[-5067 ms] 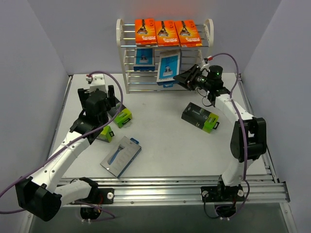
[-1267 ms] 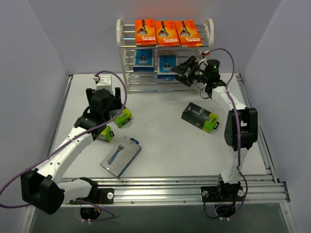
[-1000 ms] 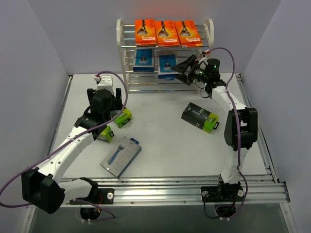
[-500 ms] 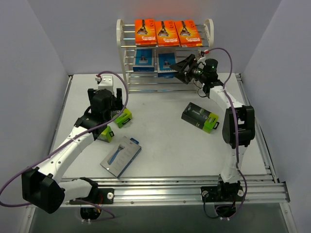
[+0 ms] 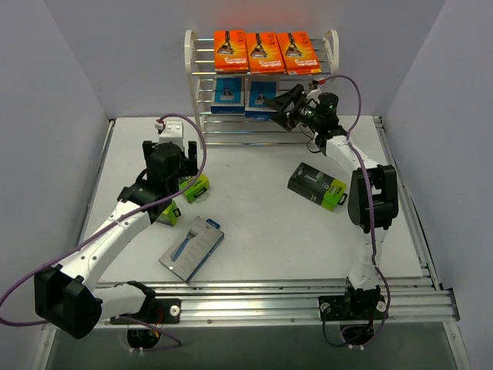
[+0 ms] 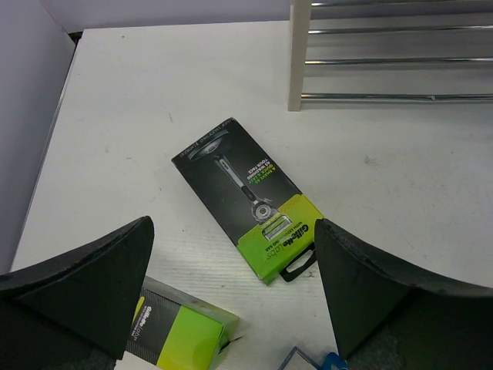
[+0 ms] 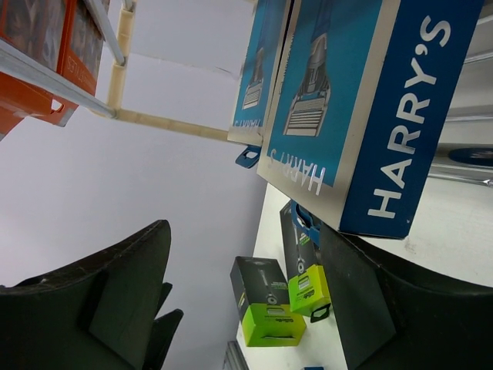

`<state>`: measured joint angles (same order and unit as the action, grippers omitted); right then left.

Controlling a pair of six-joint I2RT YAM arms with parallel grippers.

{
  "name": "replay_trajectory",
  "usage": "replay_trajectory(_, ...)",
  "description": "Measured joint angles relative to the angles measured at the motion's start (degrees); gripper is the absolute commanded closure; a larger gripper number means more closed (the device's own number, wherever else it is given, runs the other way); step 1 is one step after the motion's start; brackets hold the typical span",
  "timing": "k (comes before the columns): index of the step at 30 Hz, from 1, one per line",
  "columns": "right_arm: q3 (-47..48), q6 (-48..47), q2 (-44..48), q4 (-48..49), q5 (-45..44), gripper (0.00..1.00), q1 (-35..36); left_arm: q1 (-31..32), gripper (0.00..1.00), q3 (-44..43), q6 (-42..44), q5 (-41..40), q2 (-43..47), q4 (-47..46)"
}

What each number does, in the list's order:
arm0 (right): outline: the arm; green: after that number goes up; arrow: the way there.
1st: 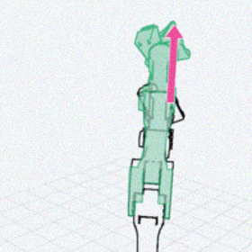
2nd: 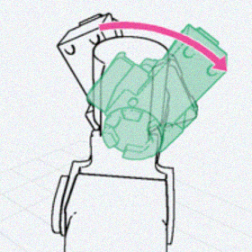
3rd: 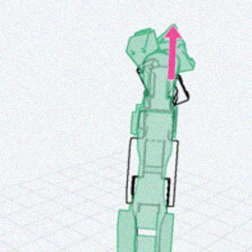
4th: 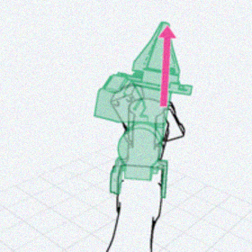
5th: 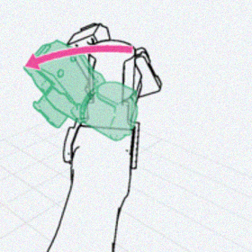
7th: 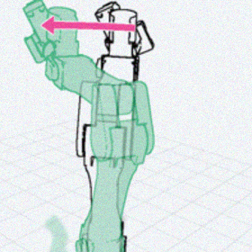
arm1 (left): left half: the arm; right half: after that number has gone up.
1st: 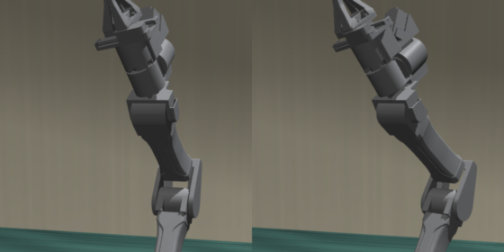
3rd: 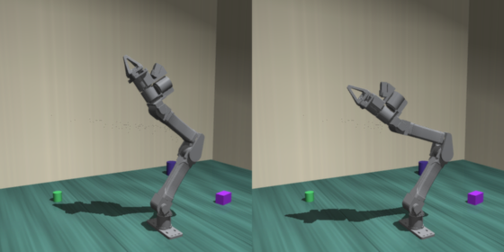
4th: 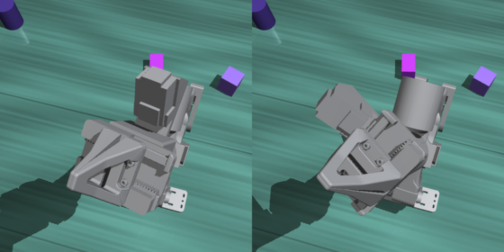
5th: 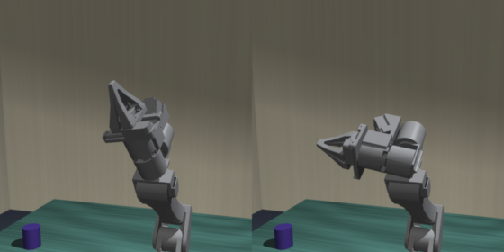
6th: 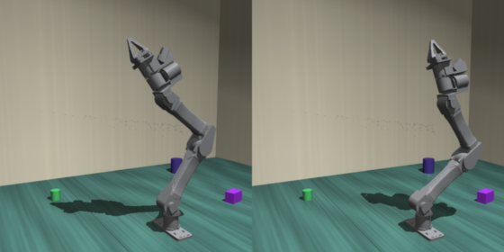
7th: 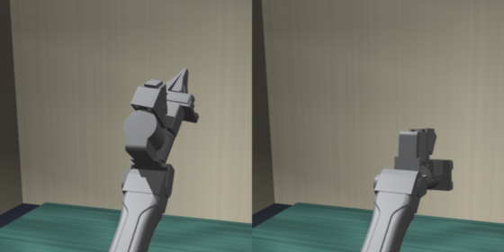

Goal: Place and organize the shaving razors onto the shelf
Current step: Place the shaving razor onto shelf

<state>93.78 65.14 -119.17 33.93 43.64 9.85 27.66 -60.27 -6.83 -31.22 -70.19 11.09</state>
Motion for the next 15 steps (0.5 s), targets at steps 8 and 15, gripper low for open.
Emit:
replay_trajectory(8,0.0,0.28,-0.44,0.92,-1.53,0.27,0.37,1.01,0.06,0.0,0.07,-0.04,0.0,0.0)
replay_trajectory(15,0.04,0.37,-0.52,1.01,-2.95,0.27,0.37,1.18,0.06,0.0,0.22,-0.46,0.0,0.0)
